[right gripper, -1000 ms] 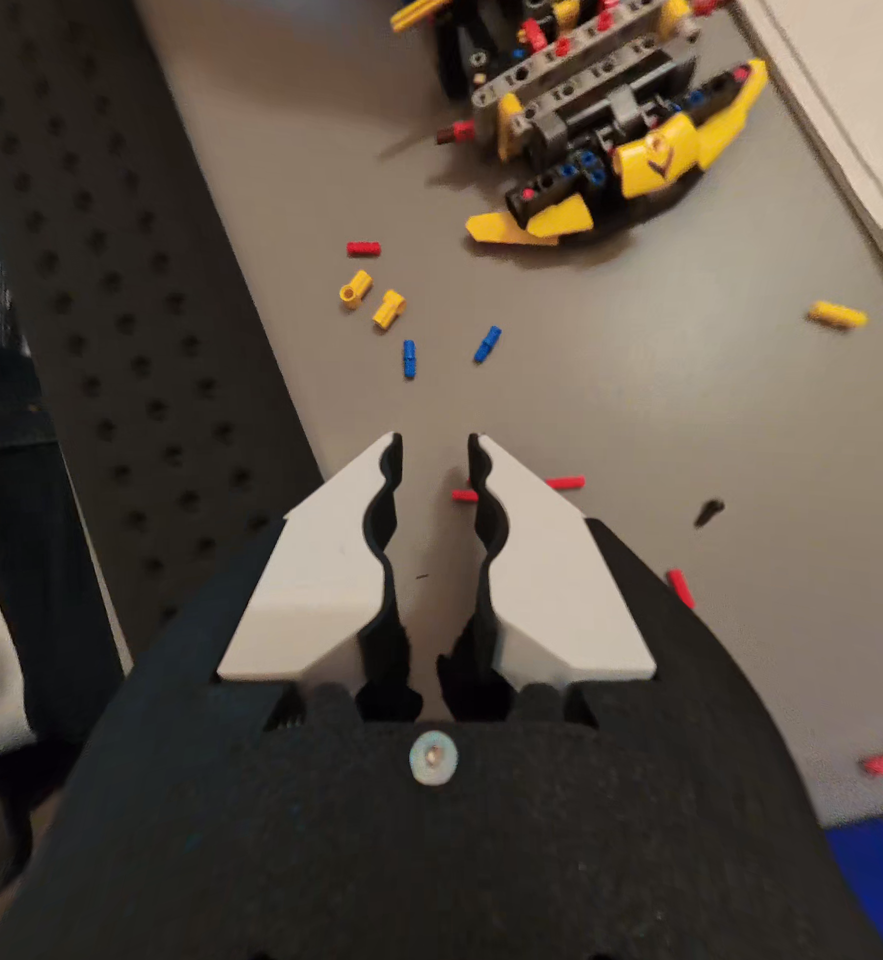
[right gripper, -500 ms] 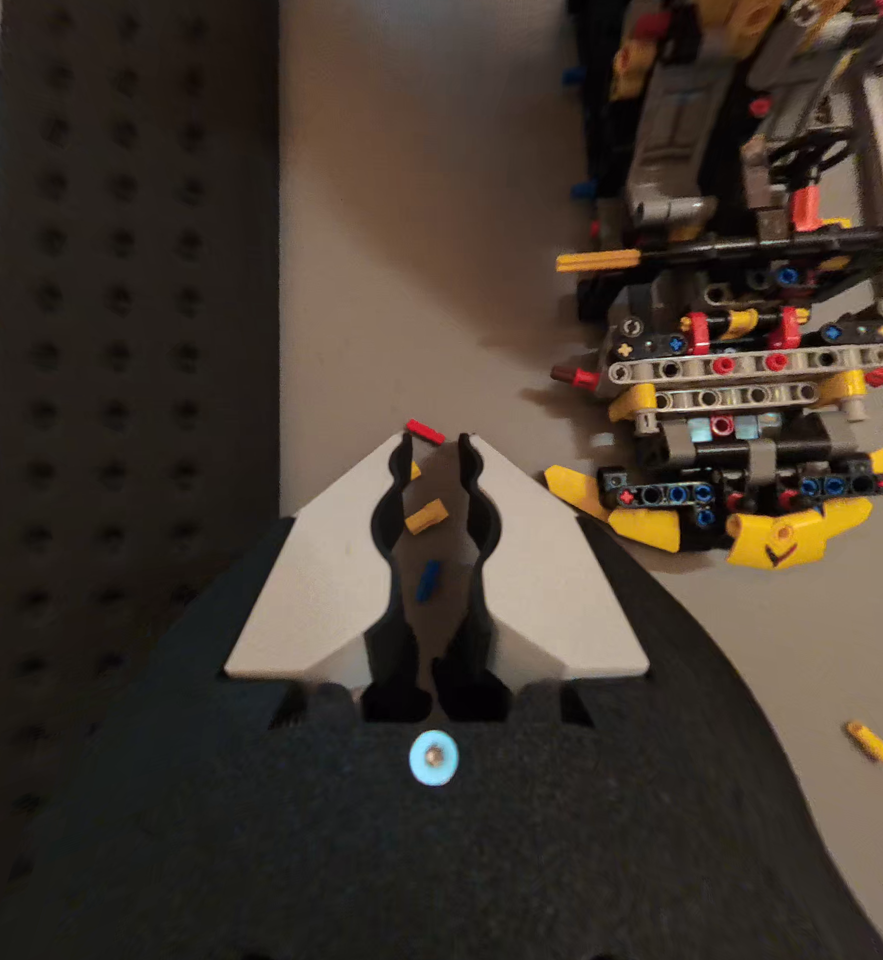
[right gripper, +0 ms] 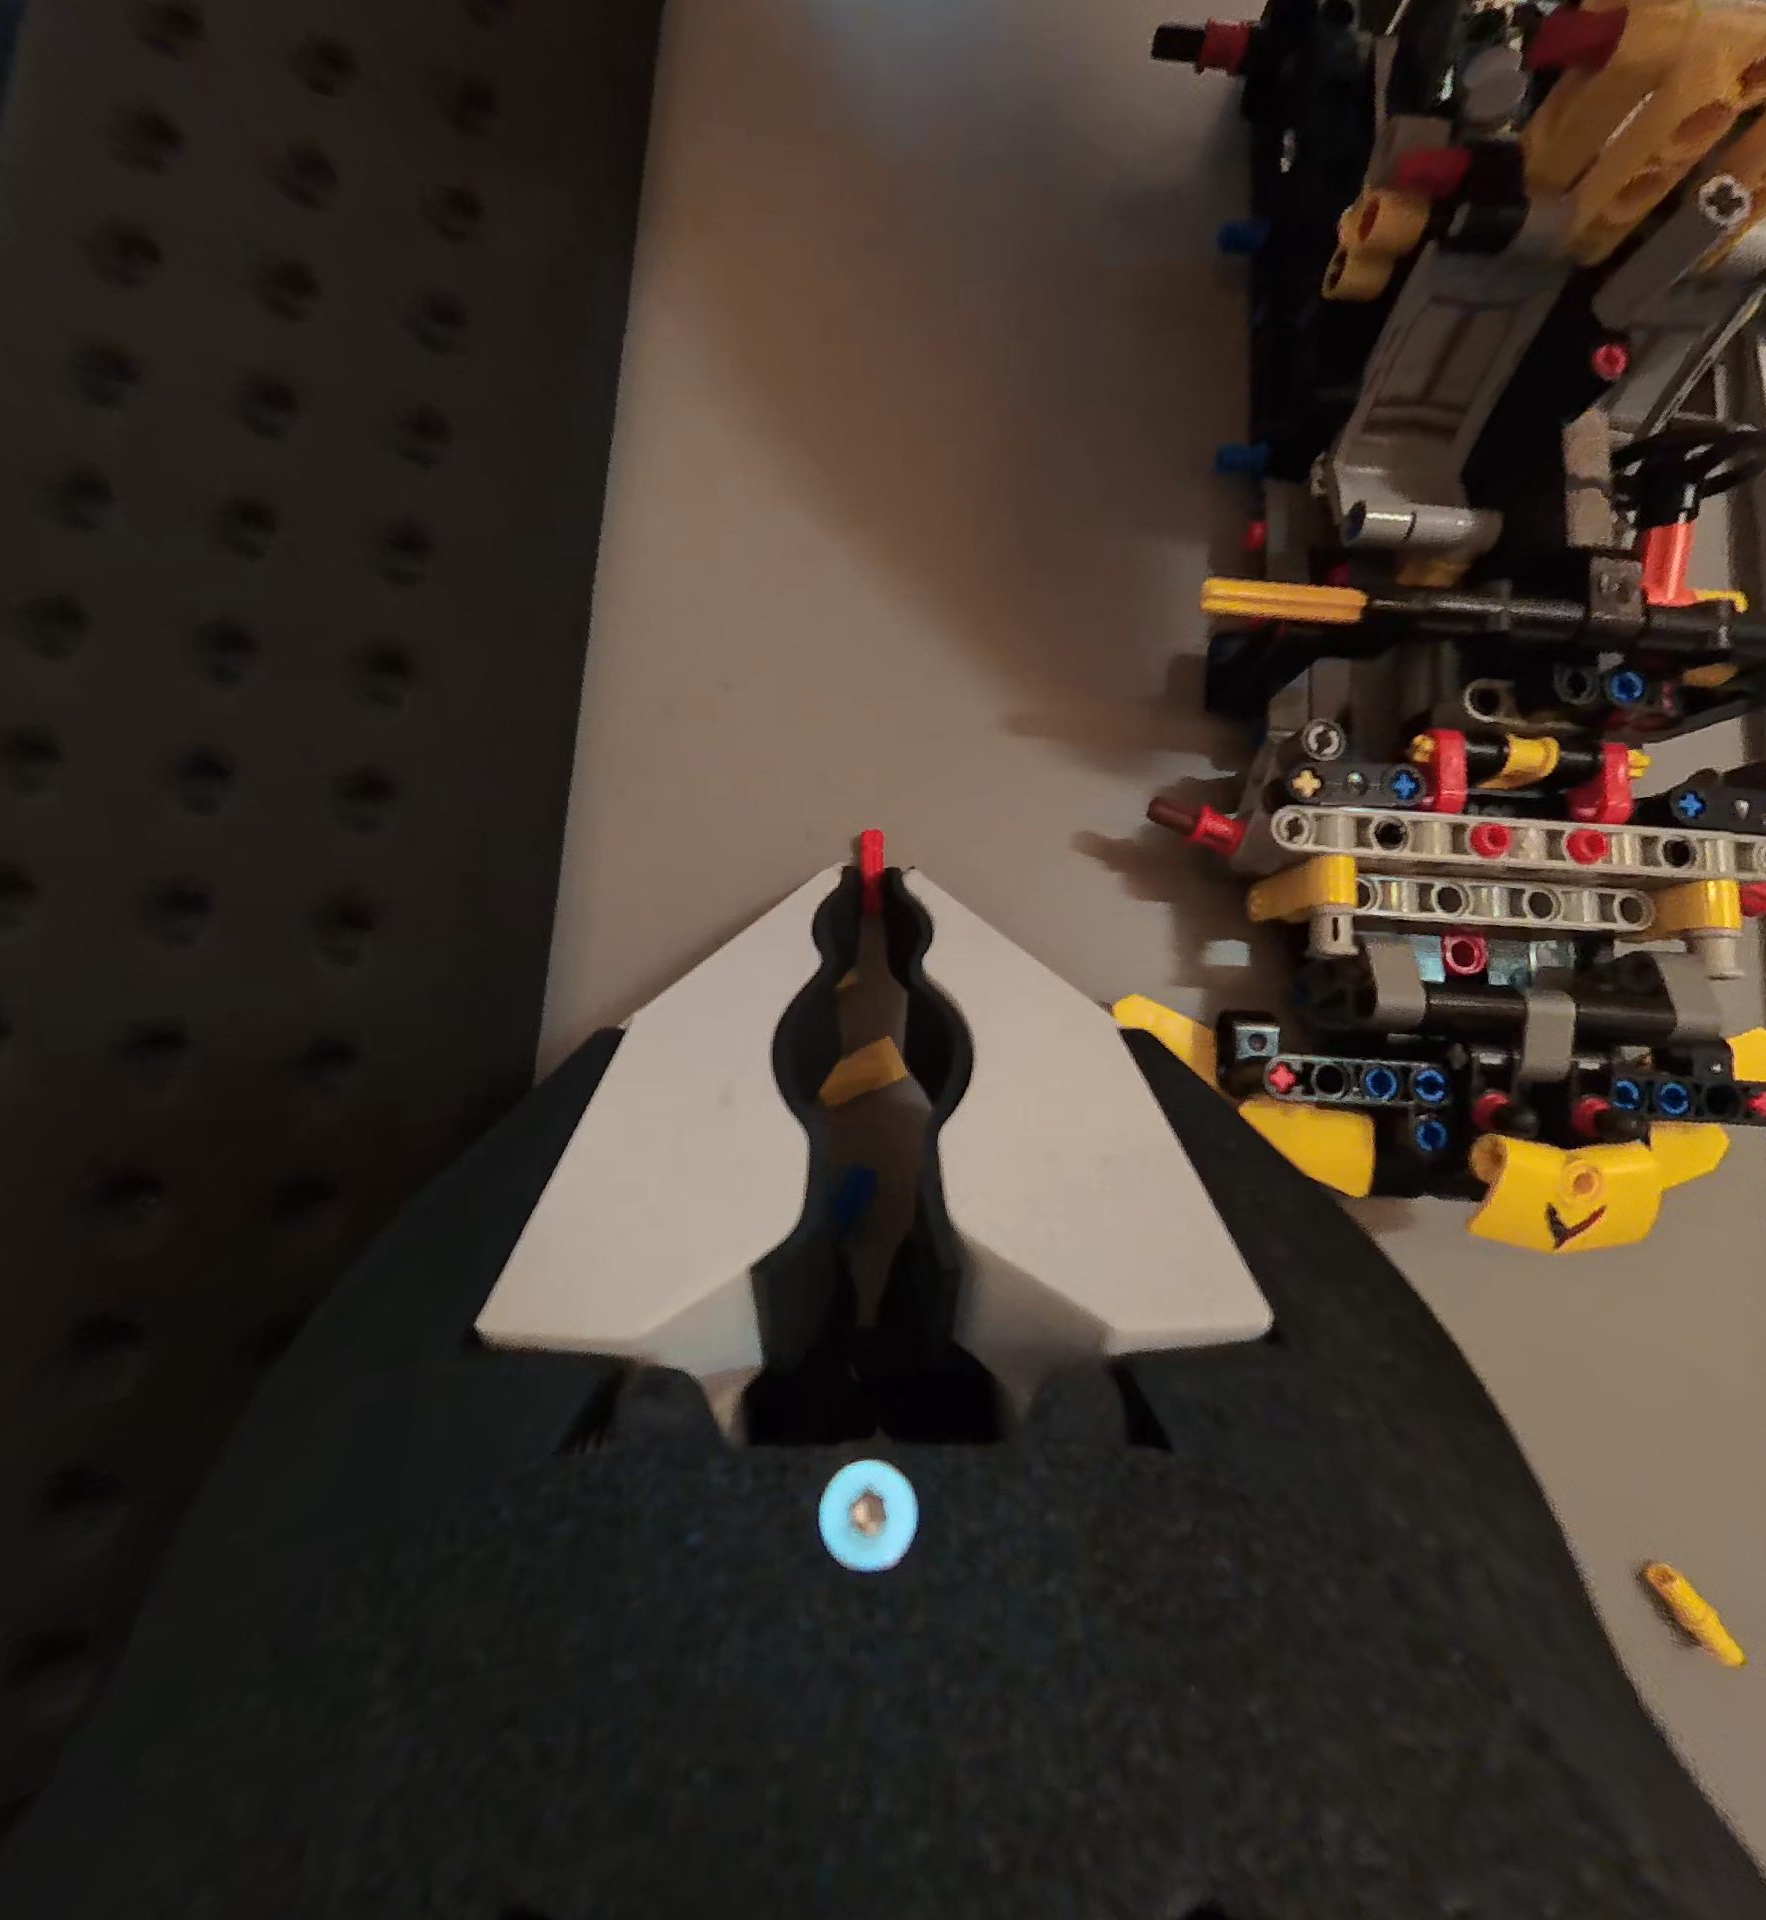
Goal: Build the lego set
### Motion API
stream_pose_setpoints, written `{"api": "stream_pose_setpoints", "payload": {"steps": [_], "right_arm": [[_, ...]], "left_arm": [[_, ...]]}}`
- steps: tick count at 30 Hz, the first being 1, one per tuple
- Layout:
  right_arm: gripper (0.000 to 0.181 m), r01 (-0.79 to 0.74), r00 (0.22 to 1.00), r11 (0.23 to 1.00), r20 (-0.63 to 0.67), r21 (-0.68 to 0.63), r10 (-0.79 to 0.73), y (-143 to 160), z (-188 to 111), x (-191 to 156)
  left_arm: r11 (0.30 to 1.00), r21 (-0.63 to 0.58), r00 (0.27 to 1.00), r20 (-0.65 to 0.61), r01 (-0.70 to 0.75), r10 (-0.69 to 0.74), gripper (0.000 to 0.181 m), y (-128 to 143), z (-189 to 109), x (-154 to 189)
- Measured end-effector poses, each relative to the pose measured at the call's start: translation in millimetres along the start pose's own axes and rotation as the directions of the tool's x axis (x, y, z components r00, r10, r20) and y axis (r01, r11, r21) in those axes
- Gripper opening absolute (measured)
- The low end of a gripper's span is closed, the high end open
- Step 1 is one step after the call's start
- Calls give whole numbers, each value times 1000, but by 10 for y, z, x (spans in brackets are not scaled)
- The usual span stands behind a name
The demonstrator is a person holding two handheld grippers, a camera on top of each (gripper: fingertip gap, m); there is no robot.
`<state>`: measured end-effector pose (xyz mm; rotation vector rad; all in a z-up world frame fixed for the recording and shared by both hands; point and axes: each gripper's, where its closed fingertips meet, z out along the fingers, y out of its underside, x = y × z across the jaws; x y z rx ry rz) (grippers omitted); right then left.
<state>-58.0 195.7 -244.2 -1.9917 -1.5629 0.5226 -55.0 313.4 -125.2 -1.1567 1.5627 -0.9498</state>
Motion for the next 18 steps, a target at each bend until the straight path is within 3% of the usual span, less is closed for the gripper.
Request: {"api": "stream_pose_setpoints", "payload": {"steps": [4, 7, 10, 13, 16, 18], "right_arm": [[3, -44, 999, 999, -19, 7, 44, -37, 30, -14], [3, -60, 989, 998, -136, 19, 63, -94, -34, 111], [3, -33, 916, 974, -383, 223, 118, -468, -493, 465], [2, 76, 802, 889, -557, 451, 214, -923, -1102, 685], [1, 130, 706, 918, -686, 374, 179, -1029, -1183, 781], [2, 177, 682, 922, -719, 344, 137, -1187, -1131, 743]], "left_arm": [[999, 18, 998, -44, 39, -38, 7, -30, -5, 56], [988, 43, 981, -133, 146, -139, 7, -110, -32, 130], [944, 103, 925, -262, 312, -277, 7, -270, -104, 184], [877, 190, 853, -391, 442, -345, 7, -474, -227, 206], [808, 252, 785, -503, 533, -361, 7, -651, -349, 238], [771, 272, 746, -562, 576, -359, 7, -735, -410, 270]]}}
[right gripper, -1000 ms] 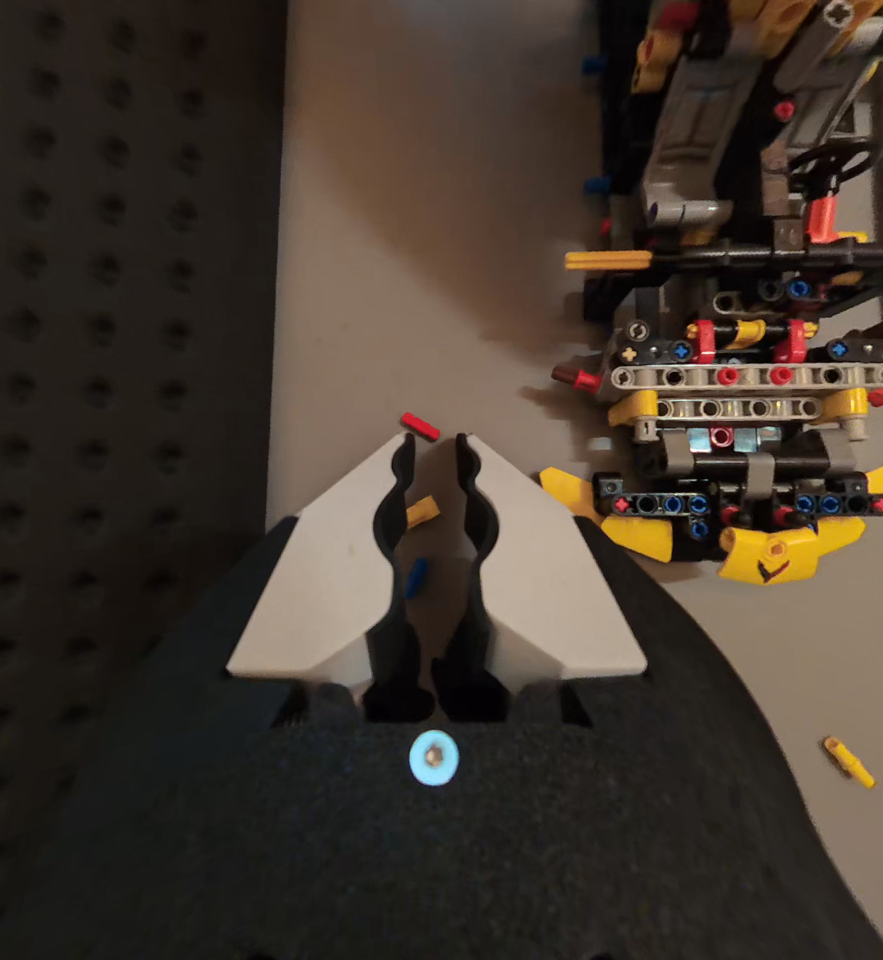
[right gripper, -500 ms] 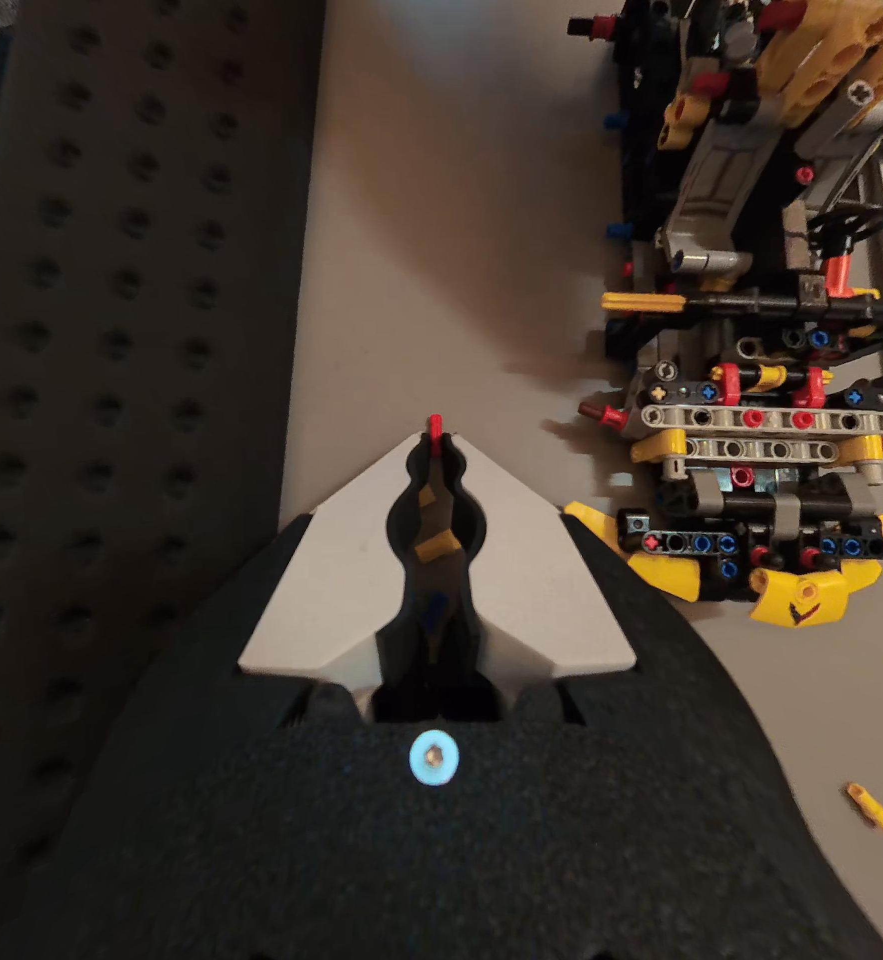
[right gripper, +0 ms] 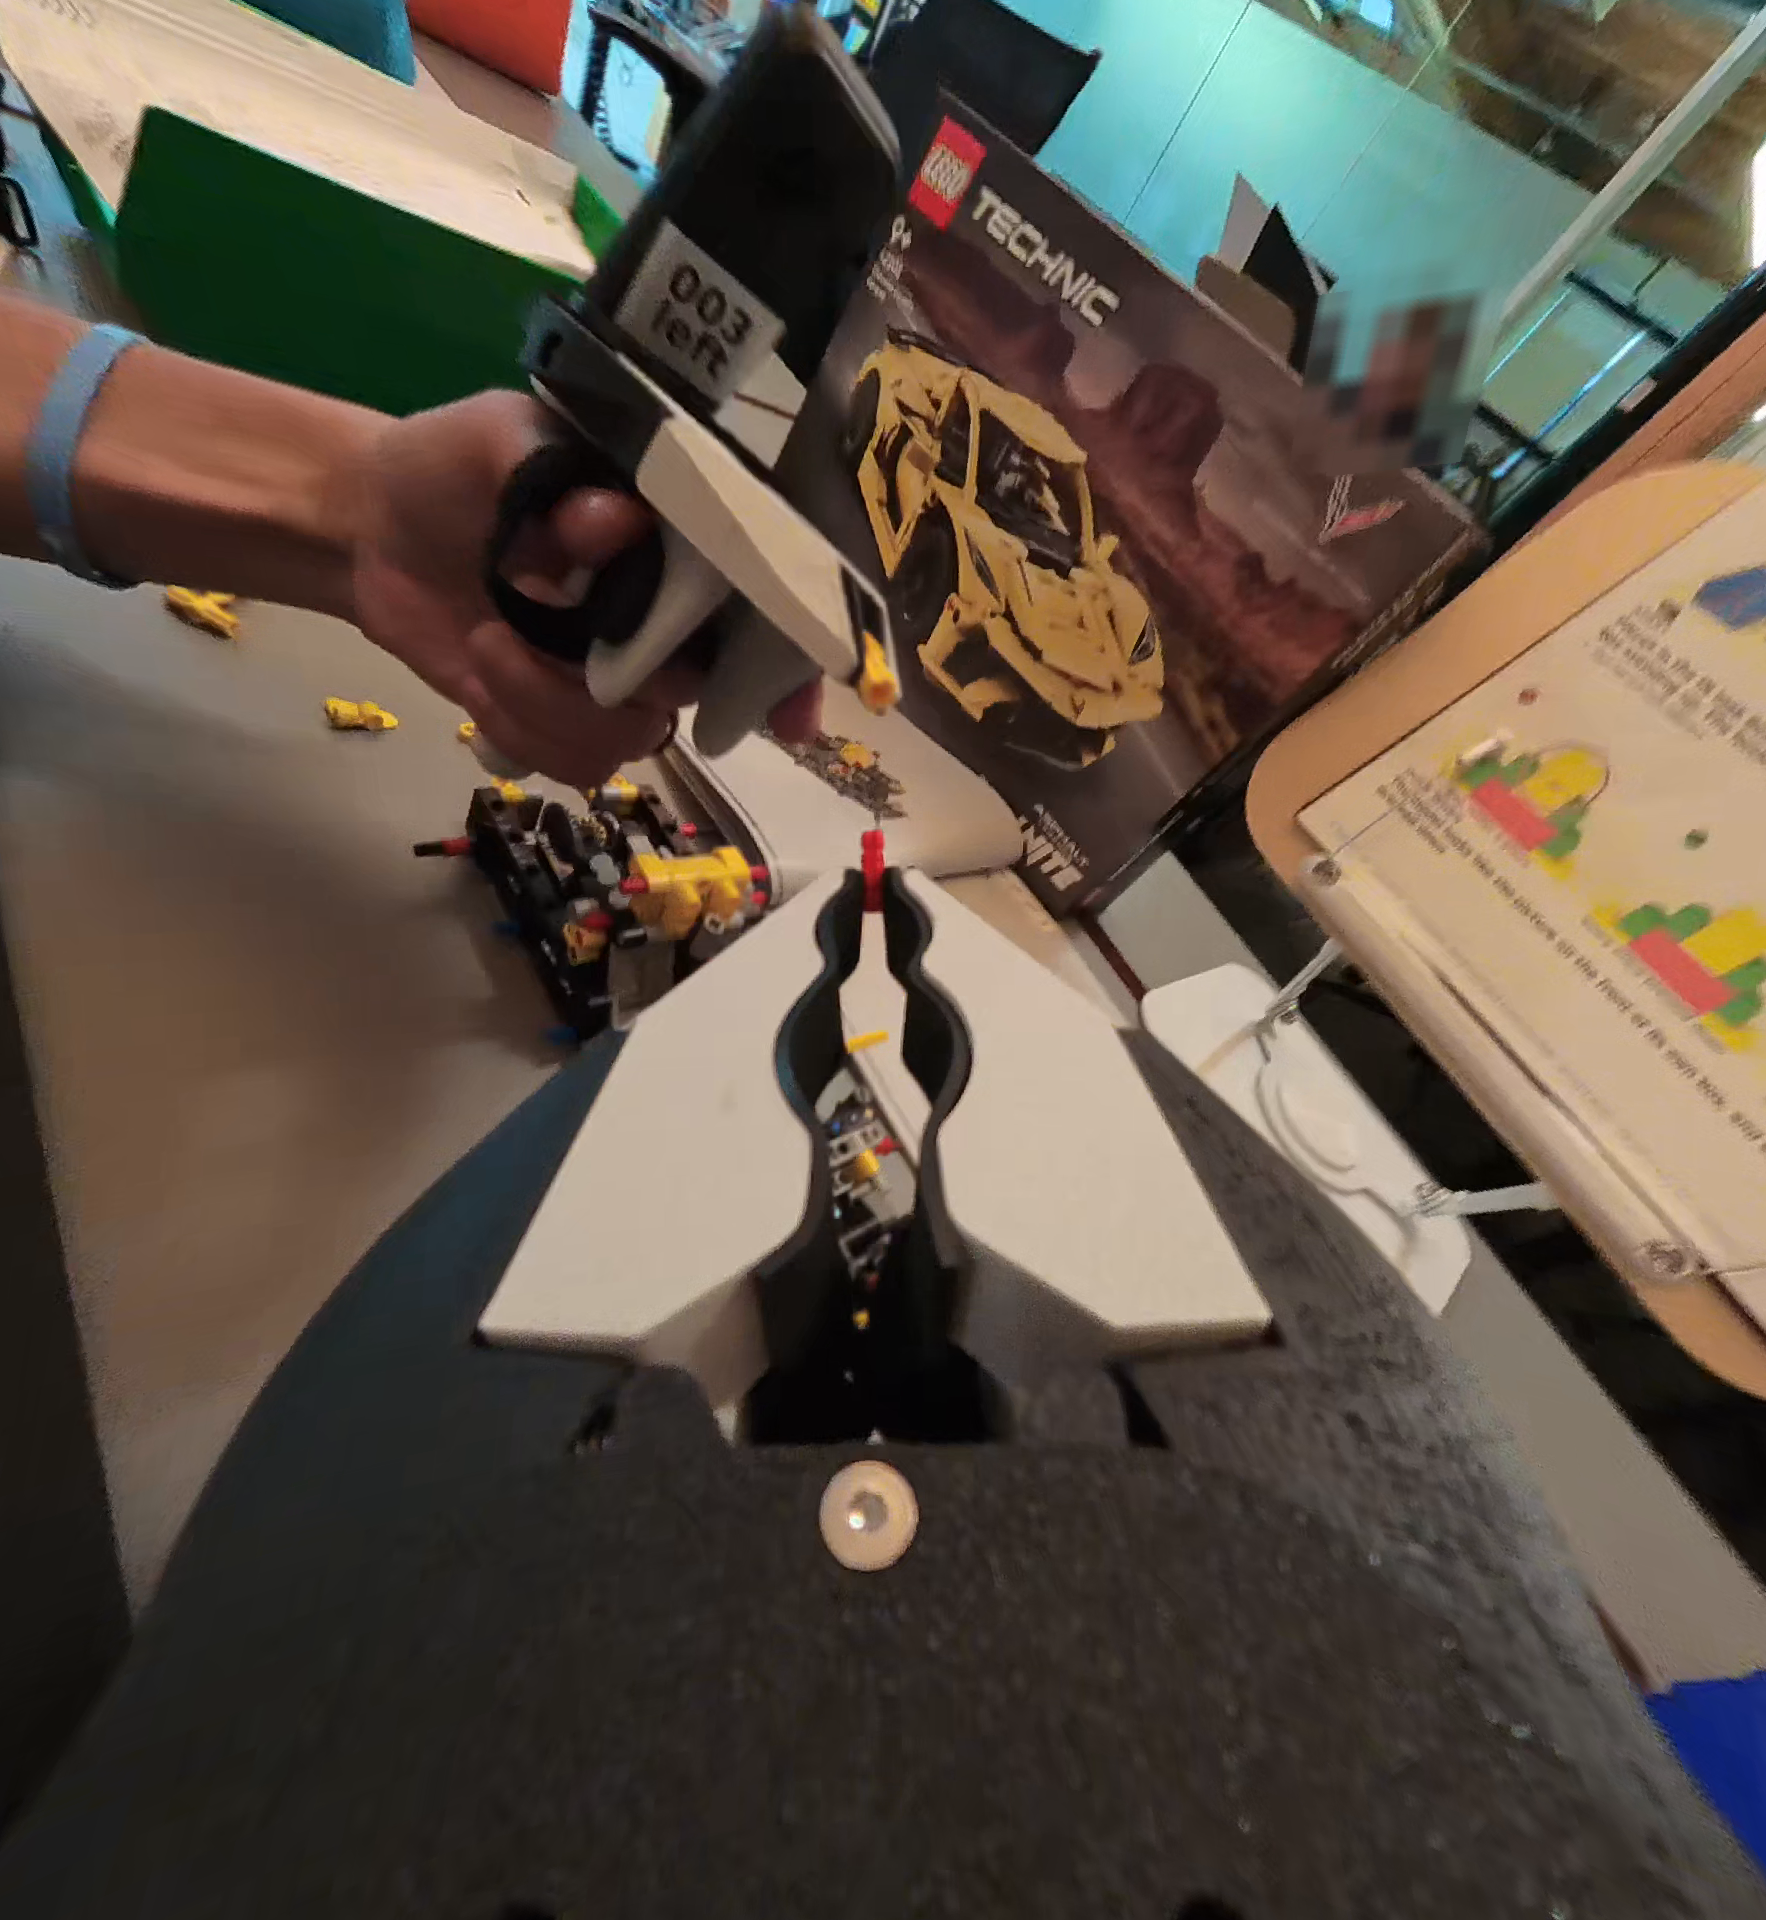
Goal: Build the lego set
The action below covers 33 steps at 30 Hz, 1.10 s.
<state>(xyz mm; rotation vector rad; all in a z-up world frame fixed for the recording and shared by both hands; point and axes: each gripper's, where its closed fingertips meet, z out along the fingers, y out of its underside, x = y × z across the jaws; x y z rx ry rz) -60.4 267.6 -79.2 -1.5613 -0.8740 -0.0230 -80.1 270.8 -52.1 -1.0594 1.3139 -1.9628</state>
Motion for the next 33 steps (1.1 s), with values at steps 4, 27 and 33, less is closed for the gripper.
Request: {"api": "stream_pose_setpoints", "payload": {"steps": [4, 27, 33], "right_arm": [[2, 215, 973, 969, -59, -120, -224, -178, -19, -10], [3, 467, 872, 823, 14, -325, -489, -228, -18, -28], [3, 458, 870, 799, 10, -389, -494, -155, 7, -15]], "left_arm": [[999, 35, 997, -71, 32, -30, 7, -33, 6, 98], [999, -26, 999, -43, -24, 22, 7, 70, 35, 80], [994, -72, 996, 12, -85, 86, 7, 126, 35, 17]]}}
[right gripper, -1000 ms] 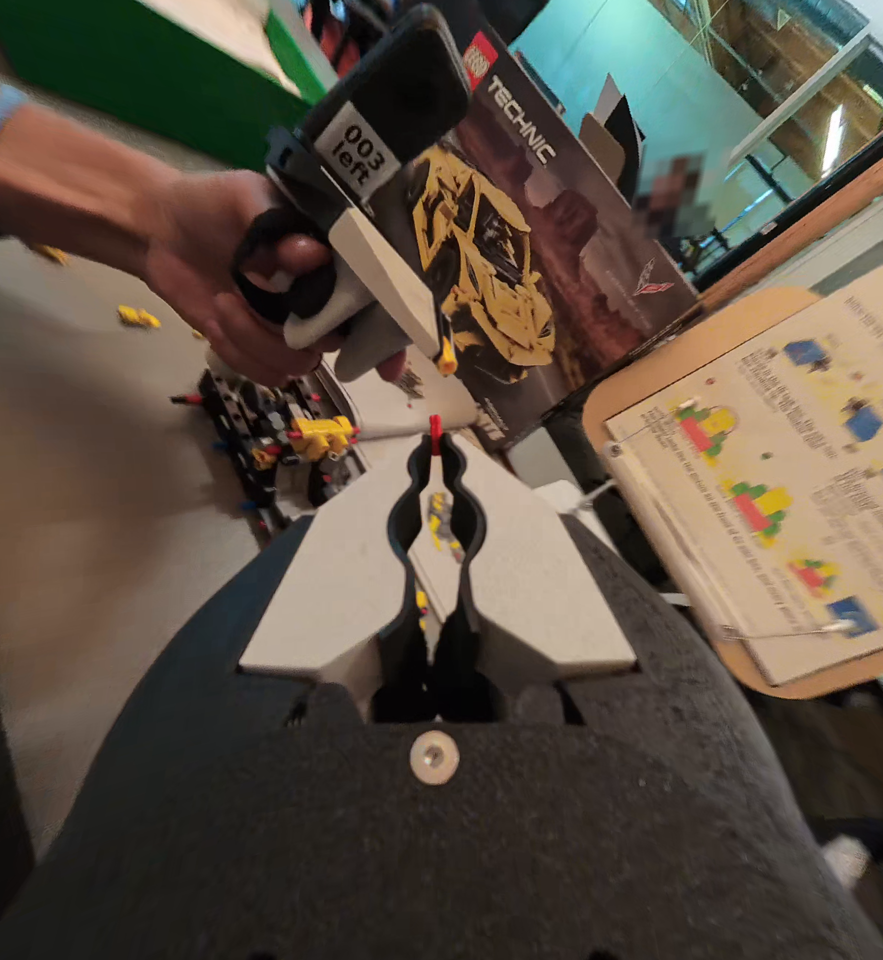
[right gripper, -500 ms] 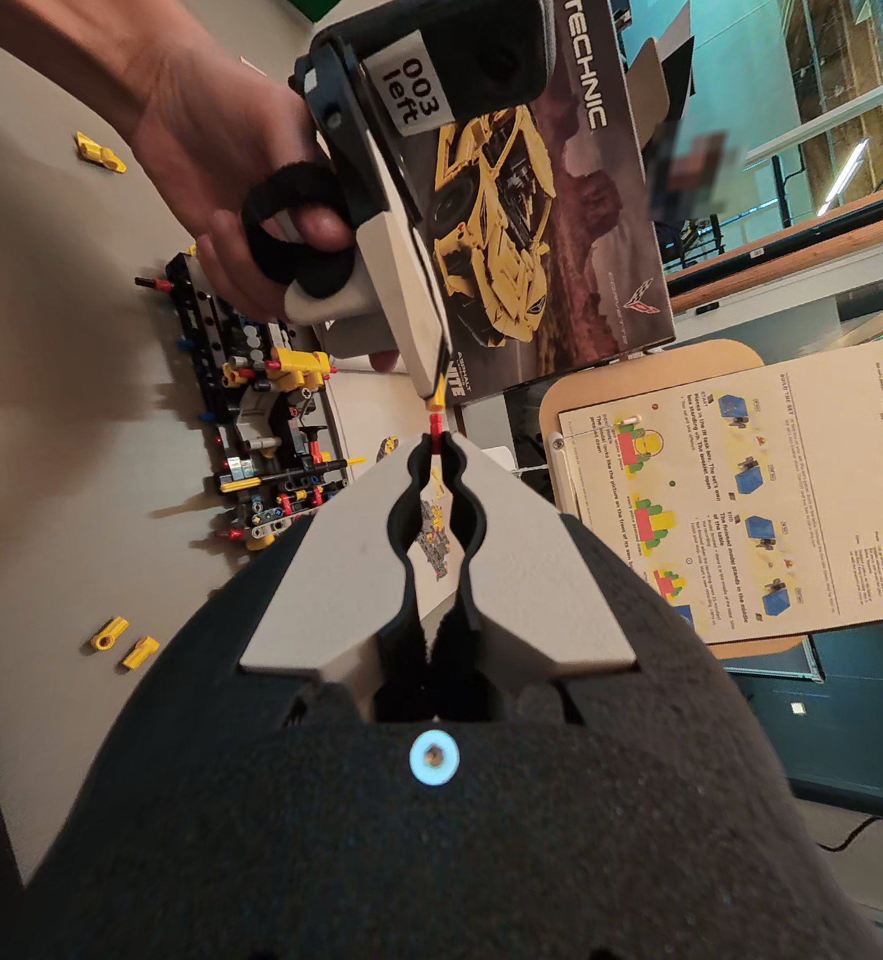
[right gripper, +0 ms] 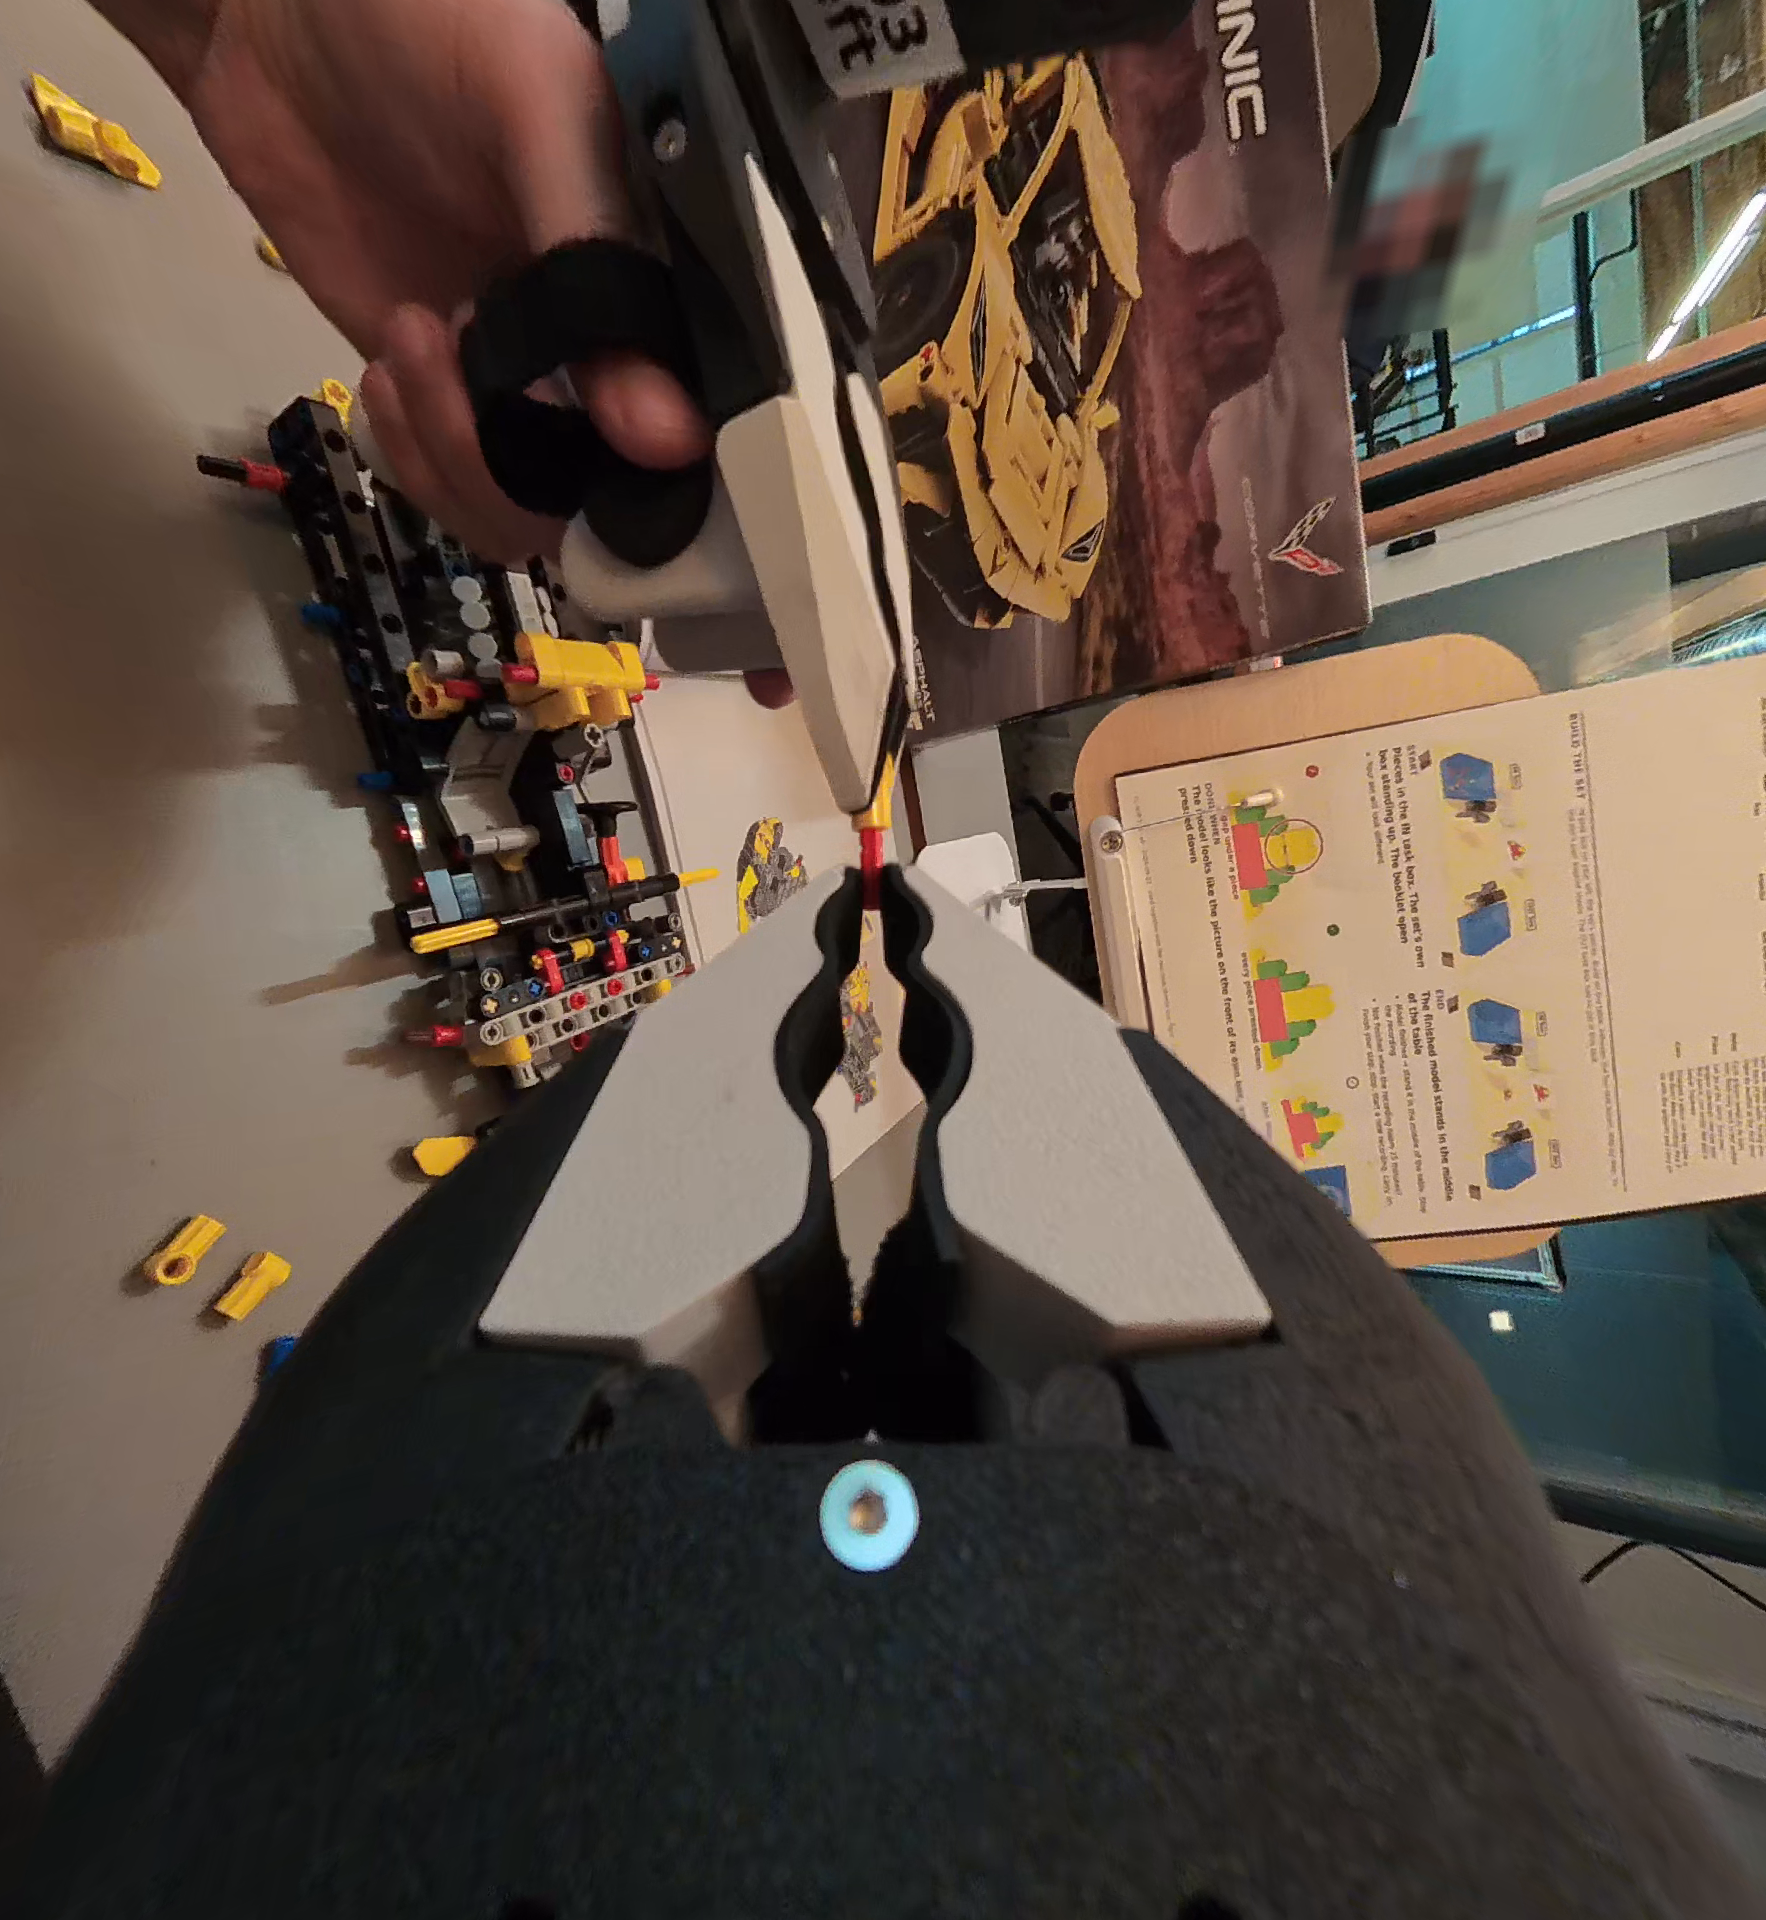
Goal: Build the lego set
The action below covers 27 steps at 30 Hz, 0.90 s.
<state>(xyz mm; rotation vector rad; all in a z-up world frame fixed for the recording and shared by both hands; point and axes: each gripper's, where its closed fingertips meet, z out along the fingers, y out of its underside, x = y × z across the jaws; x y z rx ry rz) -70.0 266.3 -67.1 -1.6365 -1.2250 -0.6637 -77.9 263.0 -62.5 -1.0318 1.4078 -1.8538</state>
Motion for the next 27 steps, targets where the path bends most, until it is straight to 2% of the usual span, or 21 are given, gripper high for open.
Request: {"api": "stream_pose_setpoints", "payload": {"steps": [9, 17, 27], "right_arm": [[3, -92, 987, 996, 136, -2, 92, 72, 5, -147], [2, -274, 919, 957, 319, 97, 231, 82, -28, -281], [2, -405, 869, 903, 368, 144, 331, 89, -27, -293]], "left_arm": [[977, -123, 982, 44, -176, 182, 7, 166, 32, 5], [966, -176, 982, 2, -187, 191, 7, 276, 55, 68], [970, -169, 984, 2, -176, 179, 7, 276, 77, 76]]}}
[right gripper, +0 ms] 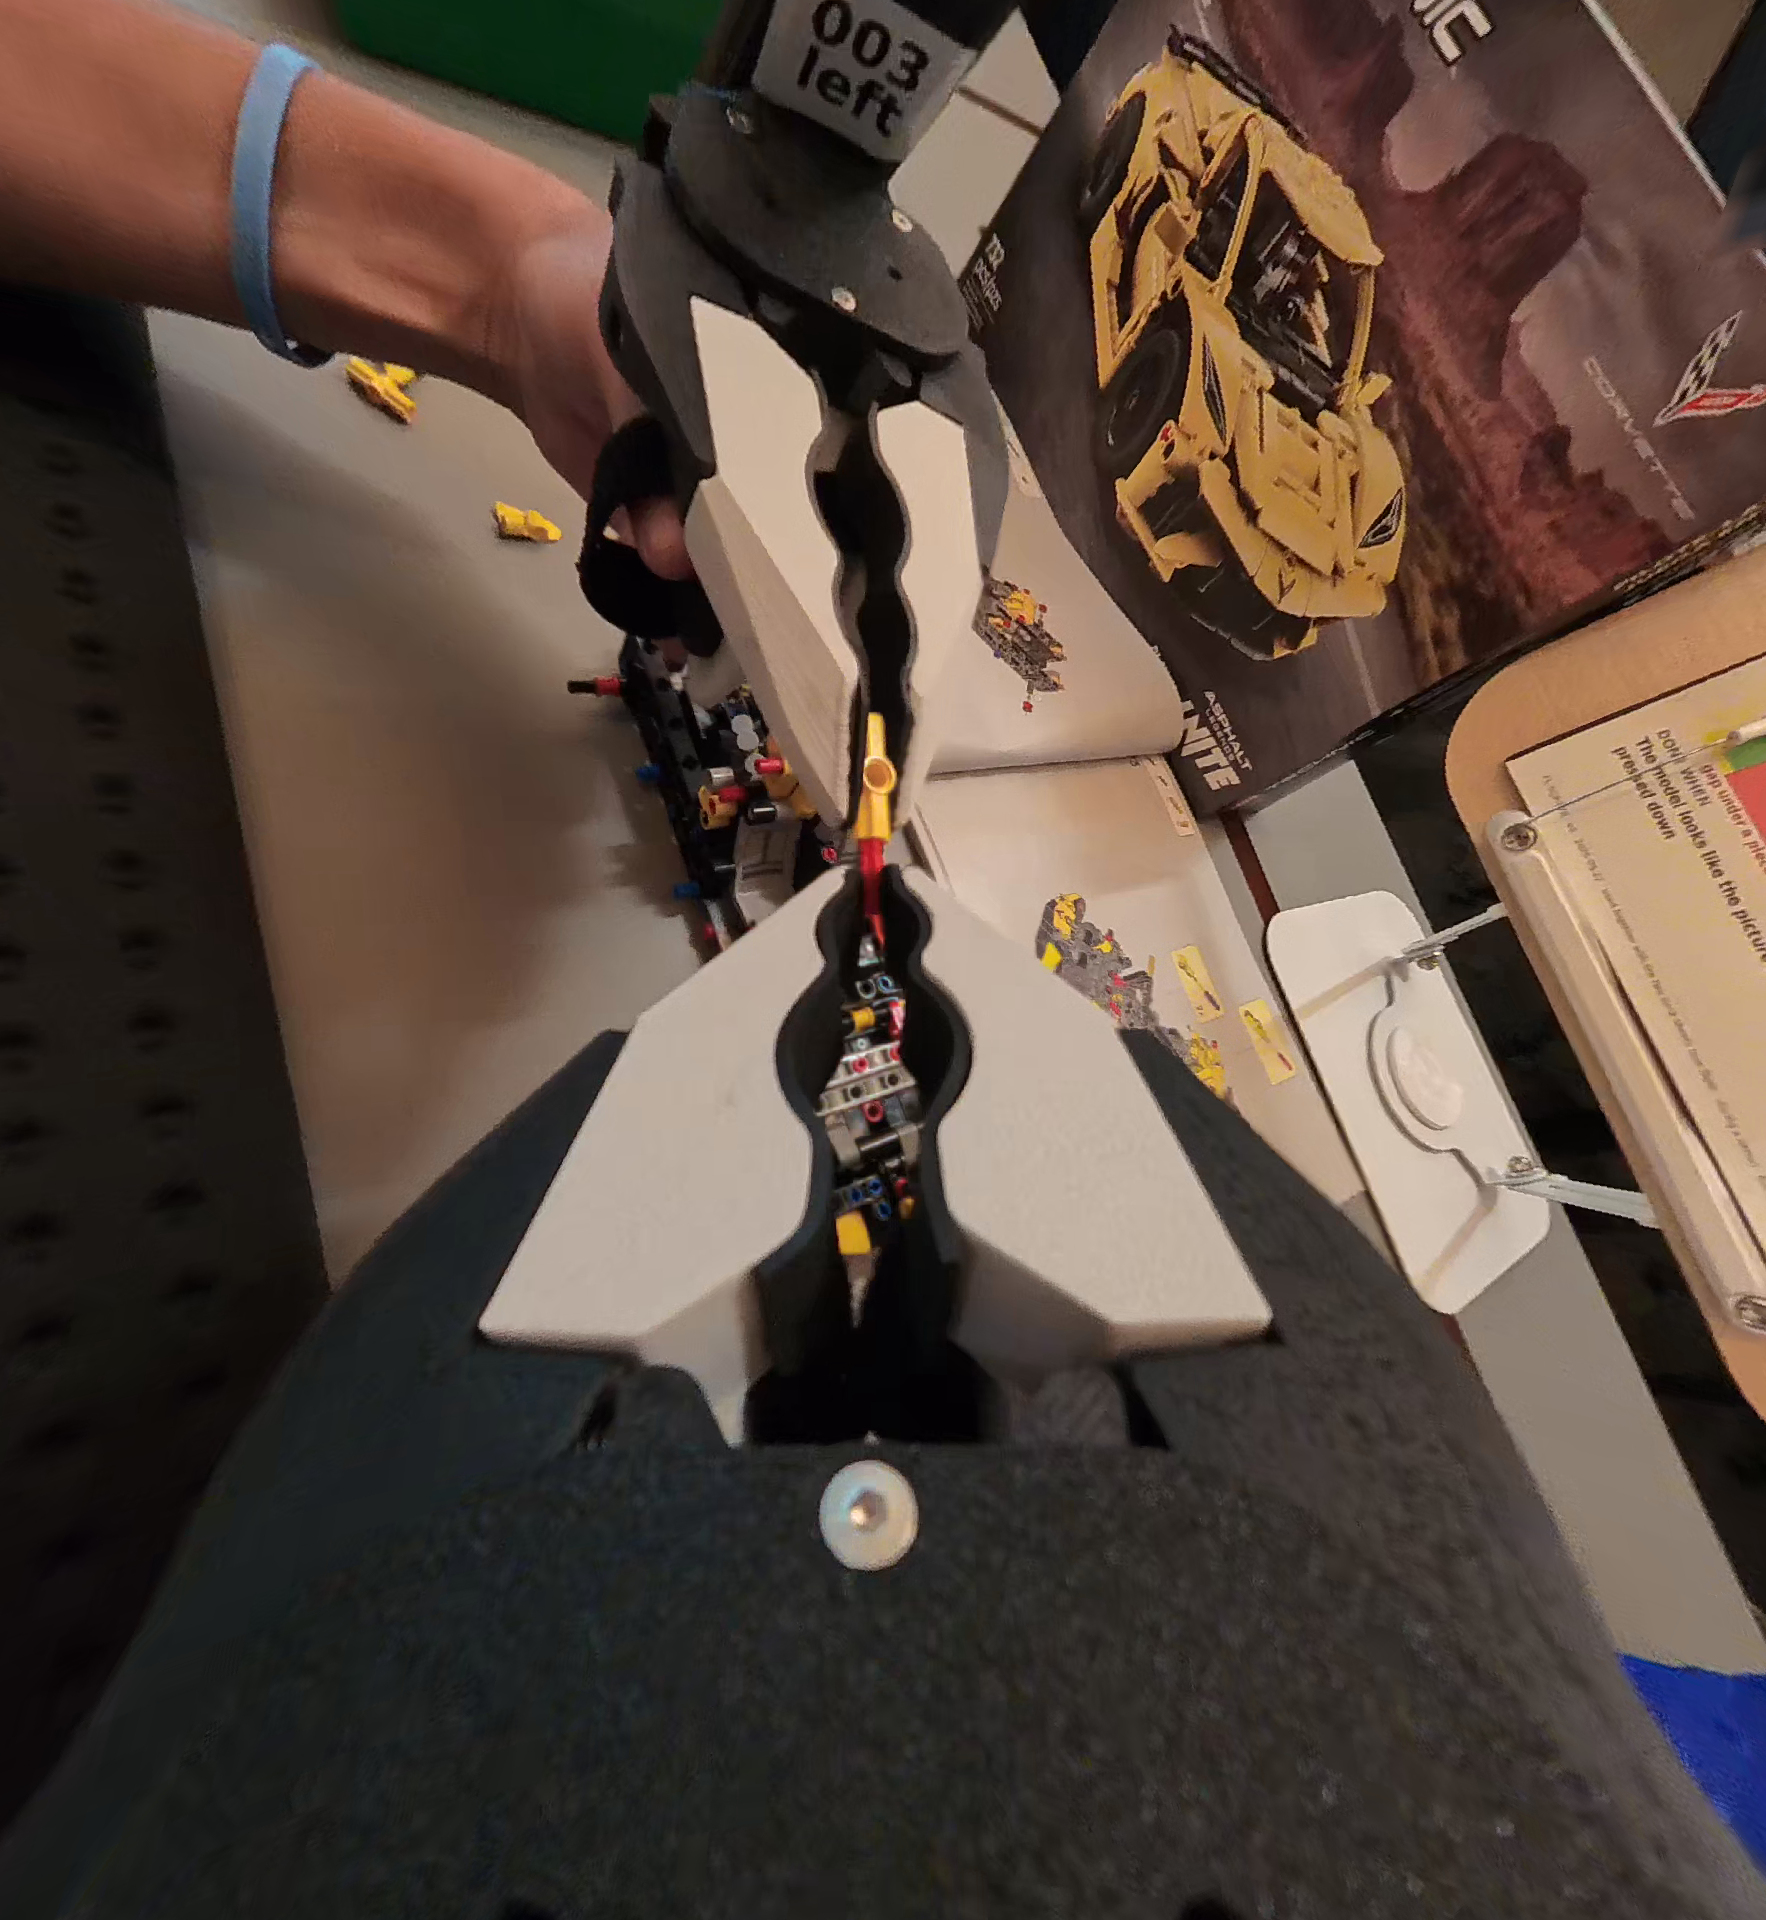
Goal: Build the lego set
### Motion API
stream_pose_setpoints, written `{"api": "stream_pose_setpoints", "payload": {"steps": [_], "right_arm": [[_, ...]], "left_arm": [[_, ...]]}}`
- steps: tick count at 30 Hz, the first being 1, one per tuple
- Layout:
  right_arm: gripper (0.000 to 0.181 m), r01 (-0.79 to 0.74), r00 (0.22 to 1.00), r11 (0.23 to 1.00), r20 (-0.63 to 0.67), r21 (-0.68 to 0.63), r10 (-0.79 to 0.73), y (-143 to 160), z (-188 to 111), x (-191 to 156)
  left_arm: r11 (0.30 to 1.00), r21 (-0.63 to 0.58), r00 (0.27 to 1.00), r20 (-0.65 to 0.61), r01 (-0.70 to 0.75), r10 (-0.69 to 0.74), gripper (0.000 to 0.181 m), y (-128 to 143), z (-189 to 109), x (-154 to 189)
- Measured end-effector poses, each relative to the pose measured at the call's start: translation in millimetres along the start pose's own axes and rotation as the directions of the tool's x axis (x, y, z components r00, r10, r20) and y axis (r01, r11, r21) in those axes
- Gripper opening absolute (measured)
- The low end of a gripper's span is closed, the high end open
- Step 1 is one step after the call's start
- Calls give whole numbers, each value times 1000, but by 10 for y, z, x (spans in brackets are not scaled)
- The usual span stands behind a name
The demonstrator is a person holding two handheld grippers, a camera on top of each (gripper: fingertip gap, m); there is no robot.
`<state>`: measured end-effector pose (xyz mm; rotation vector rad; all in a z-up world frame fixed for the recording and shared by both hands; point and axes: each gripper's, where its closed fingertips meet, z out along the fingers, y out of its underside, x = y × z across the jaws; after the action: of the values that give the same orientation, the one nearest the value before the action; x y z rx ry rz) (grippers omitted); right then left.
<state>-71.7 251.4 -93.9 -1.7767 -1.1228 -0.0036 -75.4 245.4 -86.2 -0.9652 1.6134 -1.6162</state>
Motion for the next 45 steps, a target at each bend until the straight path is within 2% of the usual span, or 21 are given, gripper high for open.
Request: {"api": "stream_pose_setpoints", "payload": {"steps": [5, 15, 21, 24, 28, 30, 32, 35, 45], "right_arm": [[2, -77, 997, 990, -1, 117, 78, -49, -10, 25], [2, -90, 996, 995, 11, 52, 90, 2, 48, 5], [8, -156, 988, 980, 36, 122, 153, -66, -4, 36], [12, -275, 961, 936, 99, 218, 259, -110, -56, 48], [11, -490, 870, 789, 261, 372, 418, -206, -105, 50], [11, -558, 829, 714, 318, 423, 460, -239, -126, 69], [9, -586, 810, 674, 352, 451, 469, -280, -155, 66], [8, -574, 819, 676, 328, 462, 471, -267, -144, 73], [6, -637, 771, 596, 410, 489, 487, -249, -155, 26]], "left_arm": [[1000, 10, 1000, 4, 5, -5, 7, -34, -22, -14], [1000, -30, 1000, 10, 4, -4, 7, 33, -35, -35], [1000, 8, 1000, -2, 19, -19, 7, -31, -53, -24], [998, 59, 999, -23, 34, -32, 7, -119, -64, 7], [990, 129, 997, -57, 53, -46, 7, -235, -76, 60], [989, 140, 997, -62, 54, -46, 7, -250, -74, 67], [990, 137, 998, -54, 40, -33, 7, -239, -64, 66], [989, 144, 998, -55, 40, -32, 7, -247, -57, 69], [989, 140, 997, -67, 50, -41, 7, -228, -36, 83]]}}
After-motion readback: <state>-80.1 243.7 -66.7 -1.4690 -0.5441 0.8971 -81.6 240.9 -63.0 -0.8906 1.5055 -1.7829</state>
